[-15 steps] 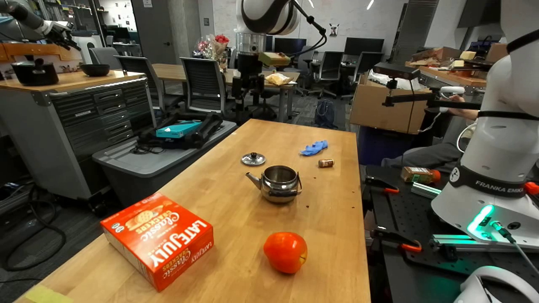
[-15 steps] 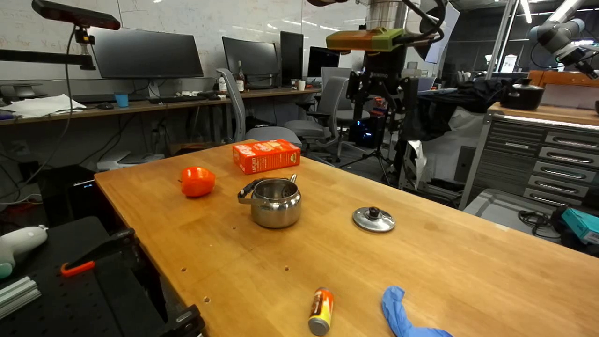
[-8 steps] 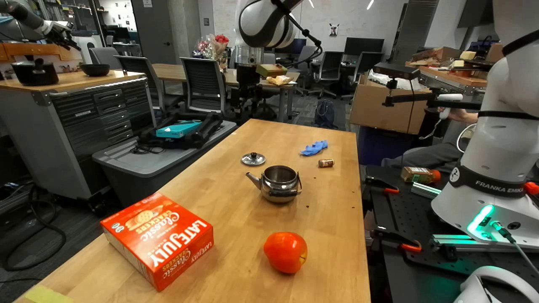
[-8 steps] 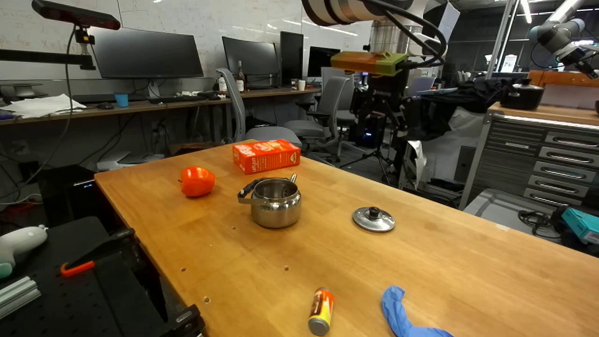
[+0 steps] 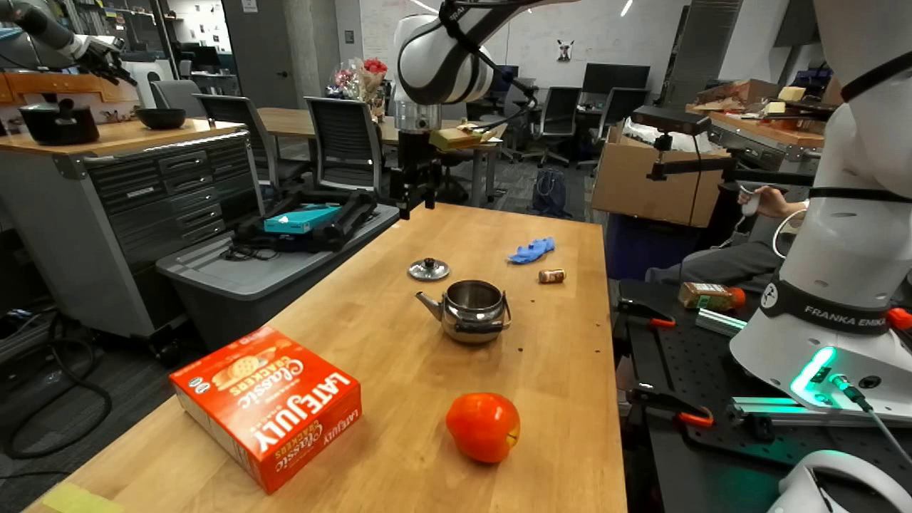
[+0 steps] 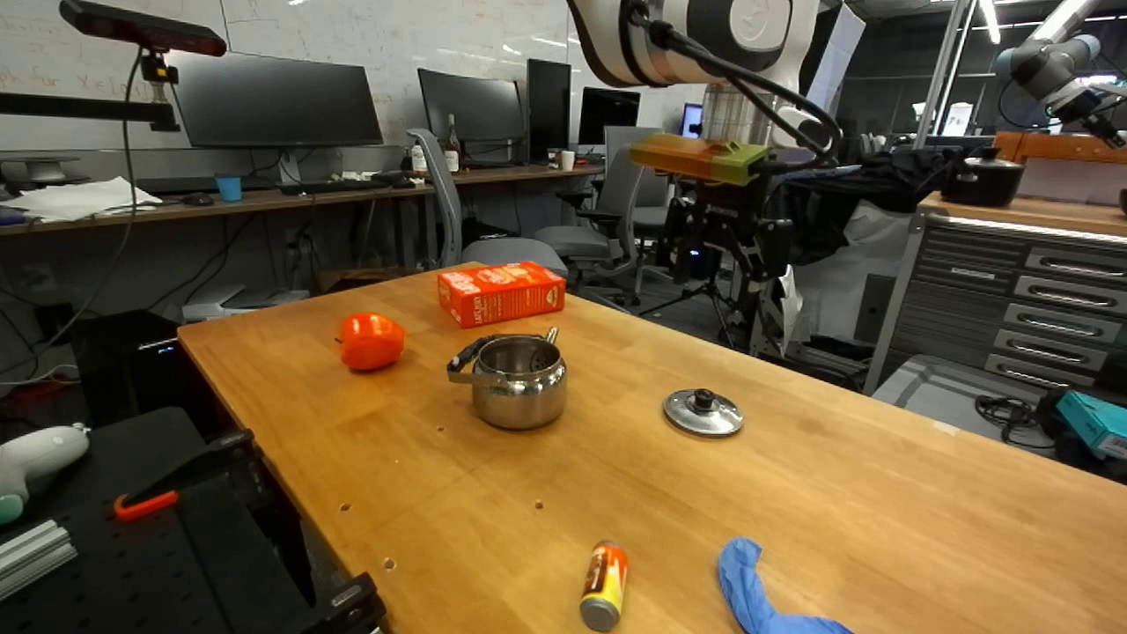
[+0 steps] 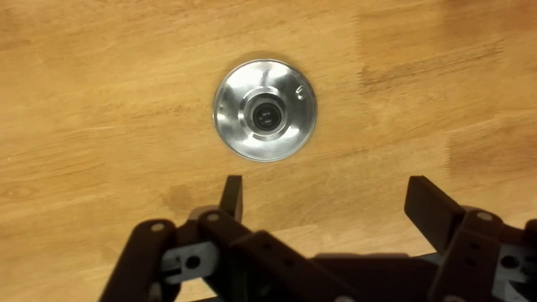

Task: Cover the teapot with the silver lid on the table

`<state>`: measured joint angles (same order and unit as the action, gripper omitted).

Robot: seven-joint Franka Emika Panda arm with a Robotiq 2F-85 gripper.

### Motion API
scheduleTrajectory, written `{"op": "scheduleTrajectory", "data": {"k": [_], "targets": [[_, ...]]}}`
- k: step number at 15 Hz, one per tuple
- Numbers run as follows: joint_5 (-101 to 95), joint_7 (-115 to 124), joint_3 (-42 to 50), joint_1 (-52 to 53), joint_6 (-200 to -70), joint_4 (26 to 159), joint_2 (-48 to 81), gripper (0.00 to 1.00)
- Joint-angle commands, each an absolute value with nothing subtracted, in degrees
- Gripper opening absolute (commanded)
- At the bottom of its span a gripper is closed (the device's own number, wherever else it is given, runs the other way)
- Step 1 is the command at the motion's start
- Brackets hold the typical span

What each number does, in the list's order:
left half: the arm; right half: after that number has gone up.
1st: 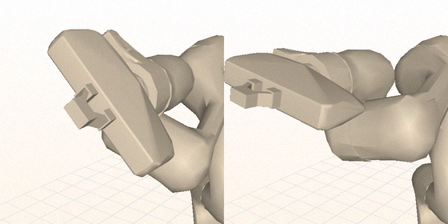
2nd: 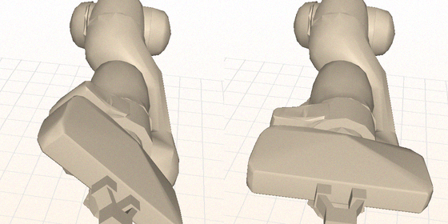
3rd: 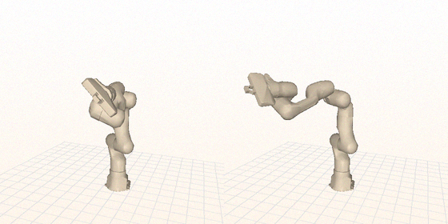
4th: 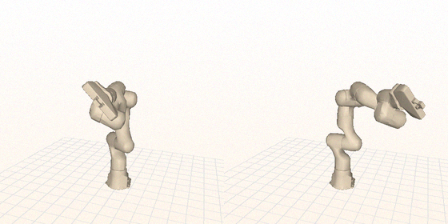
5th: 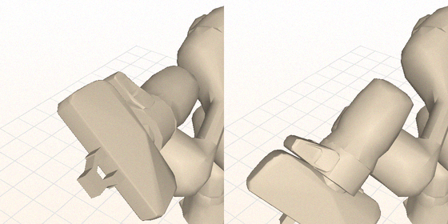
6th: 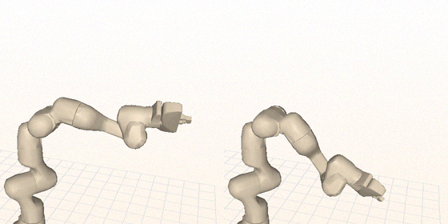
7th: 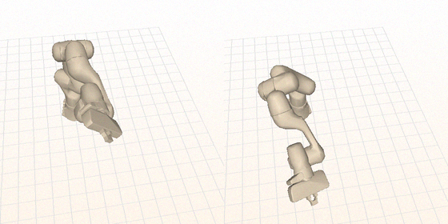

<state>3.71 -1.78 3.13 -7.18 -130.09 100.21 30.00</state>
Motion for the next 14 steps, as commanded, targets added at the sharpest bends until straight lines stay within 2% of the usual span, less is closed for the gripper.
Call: {"op": "scheduleTrajectory", "data": {"k": [1,14], "targets": [[3.5,-2.1,3.4,-7.4,-129.9,96.3,33.5,1.0],[2.3,-0.7,4.2,-7.0,-127.3,92.2,39.5,1.0]]}}
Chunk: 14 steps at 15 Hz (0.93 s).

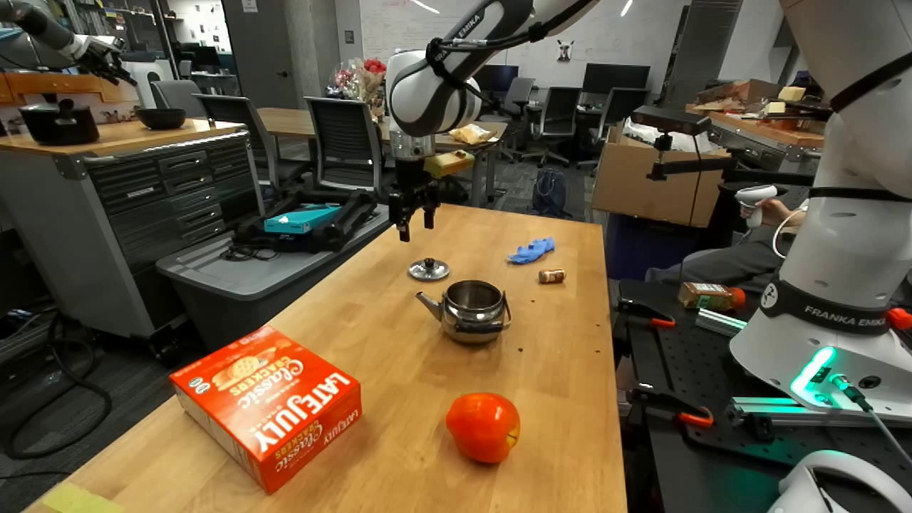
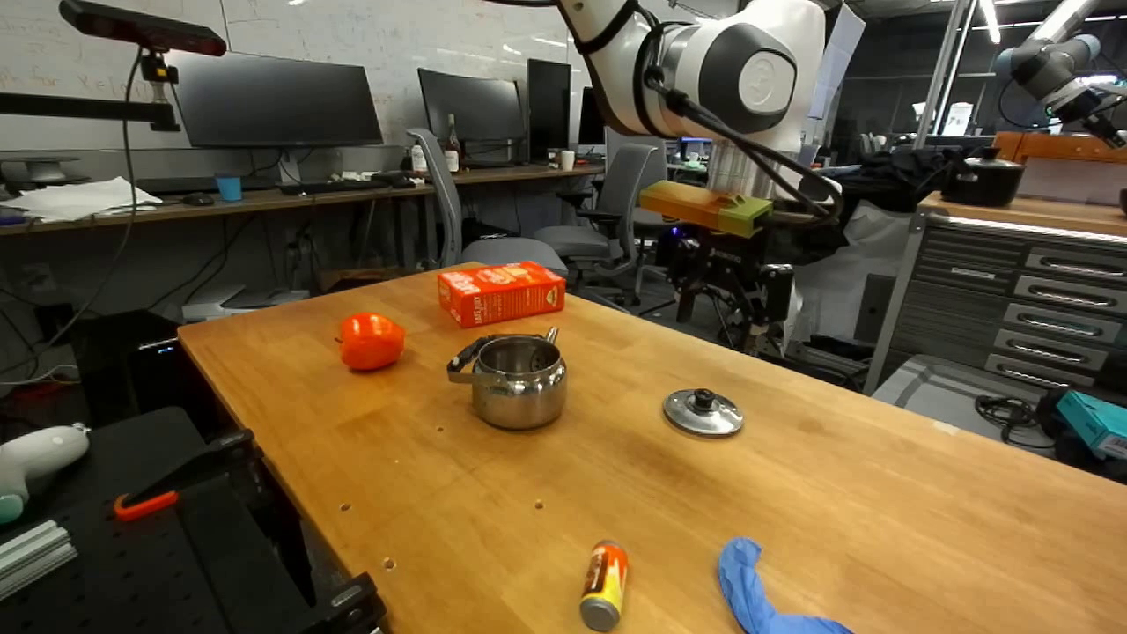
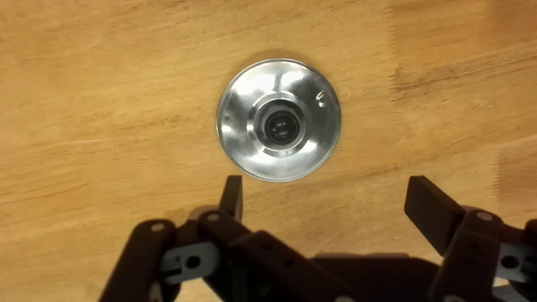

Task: Cover the teapot with the silver lid on the table

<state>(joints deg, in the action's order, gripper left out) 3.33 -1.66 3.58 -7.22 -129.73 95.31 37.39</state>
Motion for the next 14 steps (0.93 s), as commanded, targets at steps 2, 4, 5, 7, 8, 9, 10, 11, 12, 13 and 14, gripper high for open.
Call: {"op": "scheduleTrajectory", "data": {"k": [2,4,5,7,8,9,10,11,12,13,14], "targets": [[2.0,-0.3,4.4,-6.8,-126.8,92.1,40.1,1.0],[1.8,0.0,4.5,-6.9,-126.0,92.0,40.6,1.0],[1.6,0.1,4.6,-6.9,-125.7,91.9,40.8,1.0],[1.4,0.5,4.8,-6.8,-125.0,92.0,41.0,1.0],[1.4,0.6,4.9,-6.8,-124.9,92.1,41.1,1.0],[1.3,0.7,5.0,-6.8,-124.7,92.1,41.2,1.0],[1.2,0.8,5.1,-6.8,-124.6,92.0,41.3,1.0],[1.2,0.9,5.2,-6.8,-124.3,91.8,41.5,1.0],[1.1,0.9,5.3,-6.8,-124.1,91.7,41.7,1.0],[1.1,1.0,5.4,-6.8,-123.9,91.5,42.0,1.0],[1.0,1.0,5.4,-6.8,-123.8,91.3,42.2,1.0]]}}
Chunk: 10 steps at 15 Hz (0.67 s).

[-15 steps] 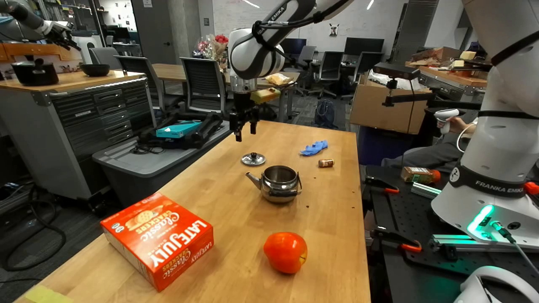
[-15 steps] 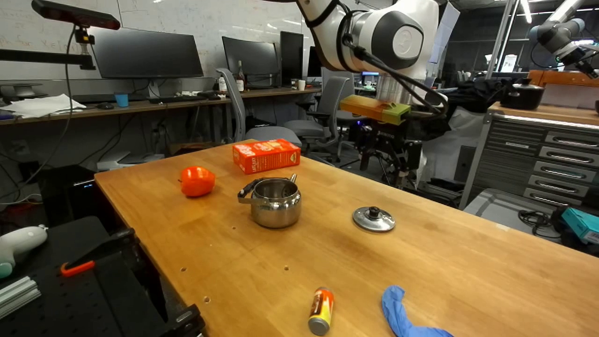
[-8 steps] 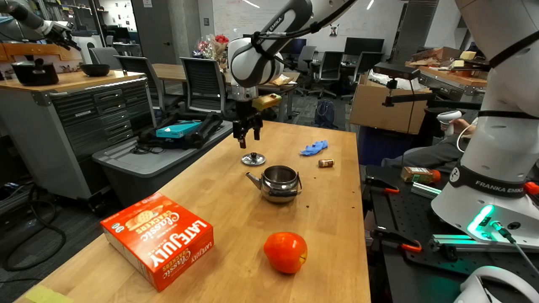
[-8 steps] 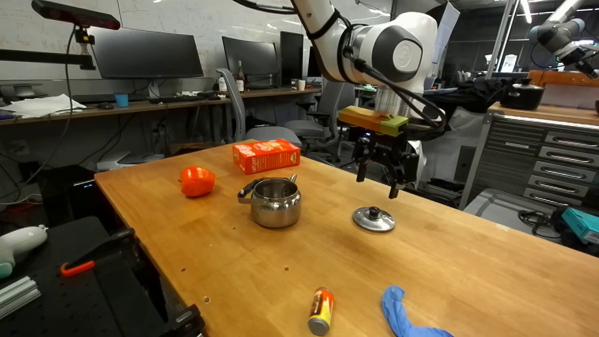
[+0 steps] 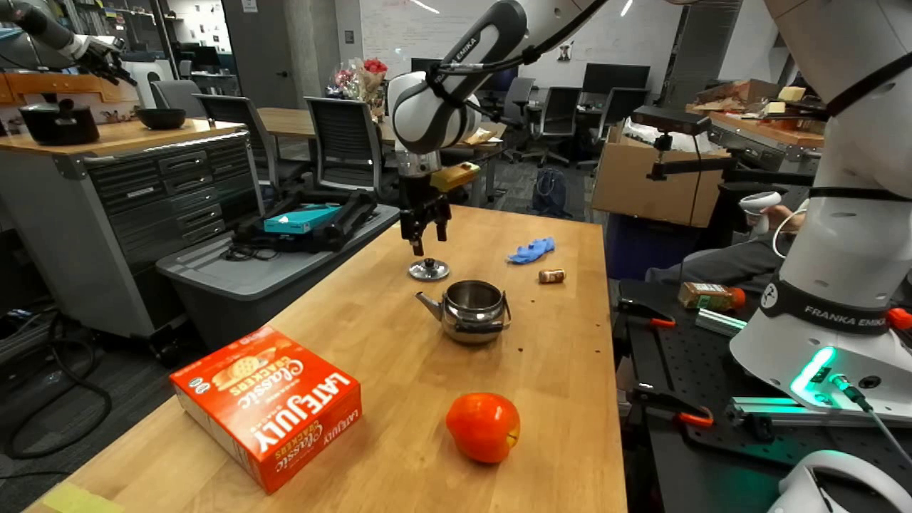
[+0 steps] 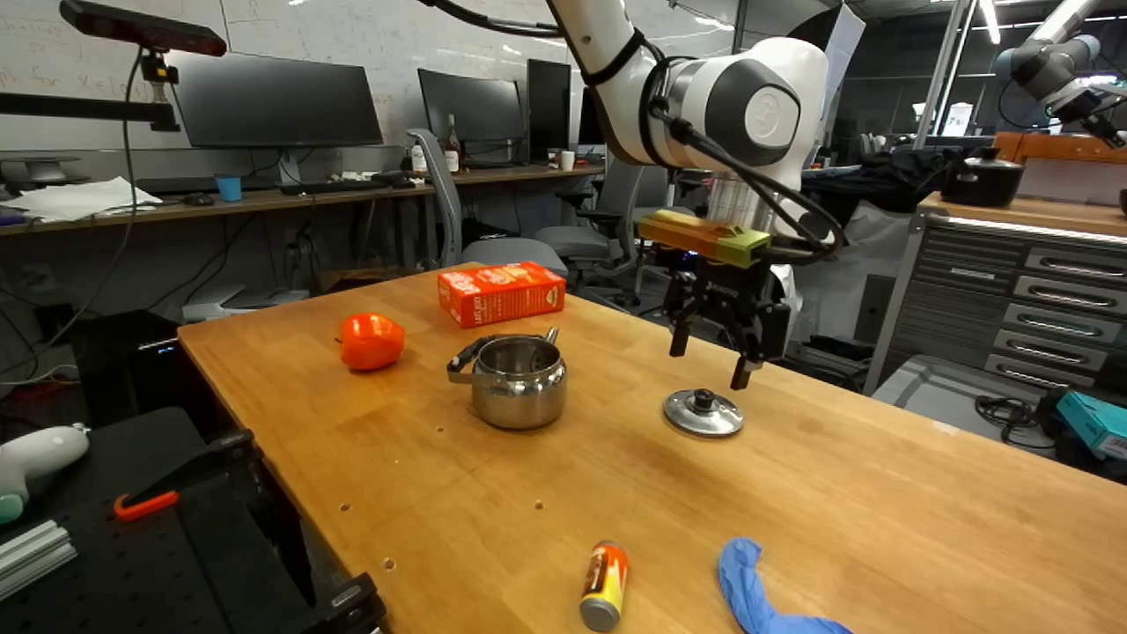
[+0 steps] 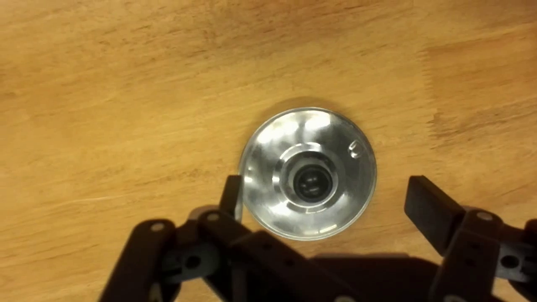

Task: Cover the teapot with the silver lid on the table

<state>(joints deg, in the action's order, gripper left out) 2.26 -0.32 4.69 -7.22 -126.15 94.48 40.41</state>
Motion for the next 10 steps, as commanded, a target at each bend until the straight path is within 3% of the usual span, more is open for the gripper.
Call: {"op": "scheduleTrajectory", "data": {"k": [1,10], "targets": [[0.8,1.2,5.5,-6.7,-123.5,91.1,42.5,1.0],[-0.6,2.3,5.5,-6.6,-119.1,87.7,45.2,1.0]]}}
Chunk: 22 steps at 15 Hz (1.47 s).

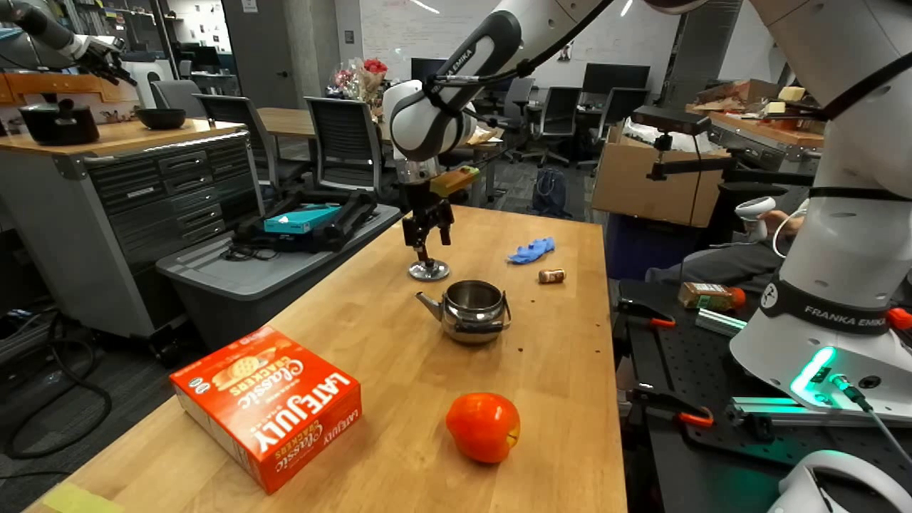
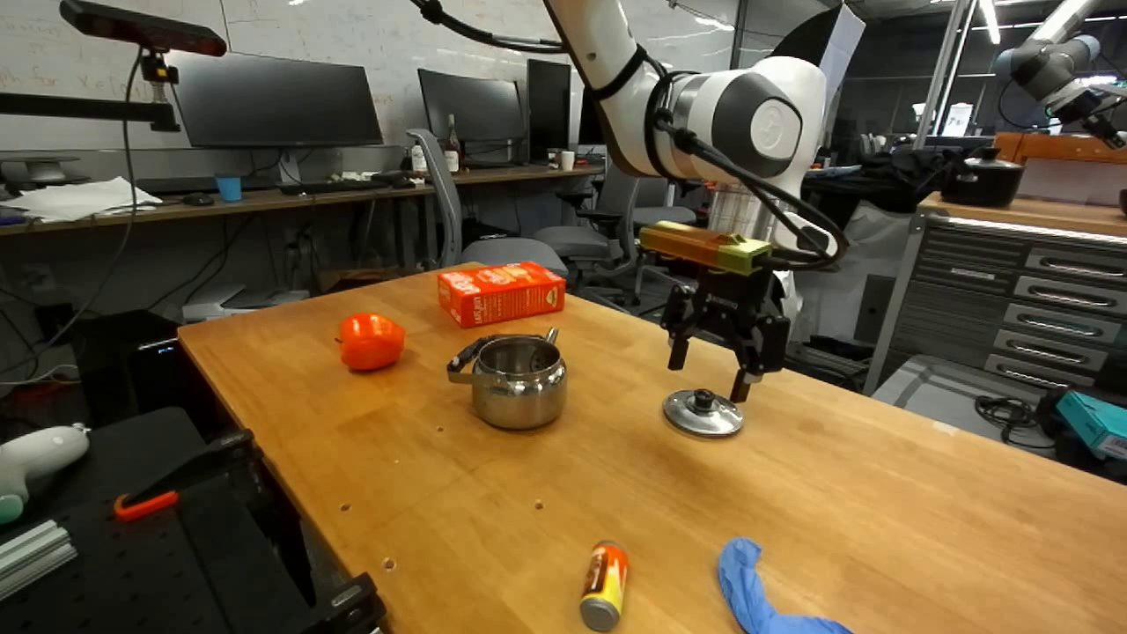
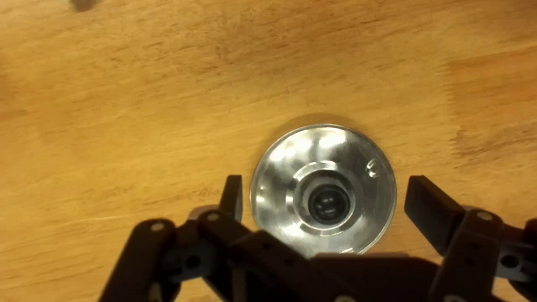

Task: Cover the teapot with the silver lid on the table

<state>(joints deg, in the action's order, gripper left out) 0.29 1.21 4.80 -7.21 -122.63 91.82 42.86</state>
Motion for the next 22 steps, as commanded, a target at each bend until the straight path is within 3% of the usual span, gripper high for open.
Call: {"op": "scheduleTrajectory", "data": {"k": [1,9,21,22], "targets": [[-0.6,2.4,5.5,-6.6,-118.6,87.2,45.5,1.0],[-0.4,3.1,5.5,-6.8,-112.4,82.5,48.6,1.0],[-1.7,3.7,5.8,-6.2,-114.2,79.0,51.0,1.0],[-2.2,4.1,6.0,-6.0,-114.1,78.7,51.2,0.92]]}}
